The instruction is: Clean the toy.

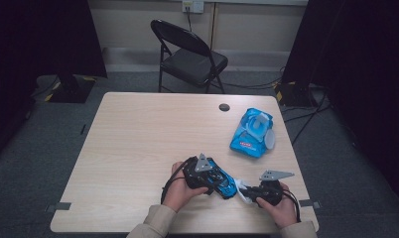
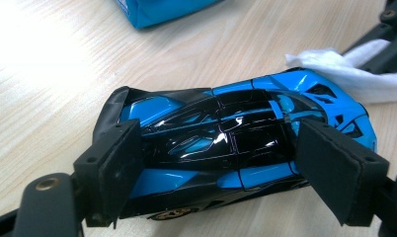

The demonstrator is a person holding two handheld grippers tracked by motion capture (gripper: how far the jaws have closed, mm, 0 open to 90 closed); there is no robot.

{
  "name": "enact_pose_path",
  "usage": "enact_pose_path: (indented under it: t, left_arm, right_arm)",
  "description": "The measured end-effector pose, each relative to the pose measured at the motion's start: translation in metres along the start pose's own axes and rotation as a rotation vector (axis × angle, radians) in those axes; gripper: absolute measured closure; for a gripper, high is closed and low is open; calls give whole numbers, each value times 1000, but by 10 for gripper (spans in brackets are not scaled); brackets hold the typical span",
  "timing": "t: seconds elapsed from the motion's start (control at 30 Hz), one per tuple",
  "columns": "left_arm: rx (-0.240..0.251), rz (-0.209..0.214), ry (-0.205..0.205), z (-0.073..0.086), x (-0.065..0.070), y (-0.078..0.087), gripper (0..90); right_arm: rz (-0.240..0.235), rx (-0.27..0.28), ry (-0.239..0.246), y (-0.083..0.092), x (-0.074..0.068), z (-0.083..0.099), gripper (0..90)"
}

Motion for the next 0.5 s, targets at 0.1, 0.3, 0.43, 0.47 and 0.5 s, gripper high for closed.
enact_pose_path:
  t: [0.1,0.3,0.43,0.47,0.5]
  left_arm:
    - [-3,0,2,0,0,0,178]
    - [-5,-1,2,-1,1,-1,171]
    - [-5,0,3,0,1,0,168]
    - [-5,1,4,0,1,0,167]
    - [-5,3,5,0,1,0,166]
  right_arm:
    - [-20,-21,13,1,-5,3,822]
    - [-72,-52,18,2,-16,7,822]
    - [-107,-68,20,4,-22,7,823]
    - [-108,-63,24,6,-23,6,823]
    - [-120,-57,30,8,-25,4,824]
Point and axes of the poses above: each handheld gripper's, and its own axes: y roughly backward along the jaws, z roughly out of its underside, x roughly to its right, the point moved 8 cm from there along -y, roughly forward along the jaws, and after that the axes turned 5 degrees about -z, right-handed, at the moved point
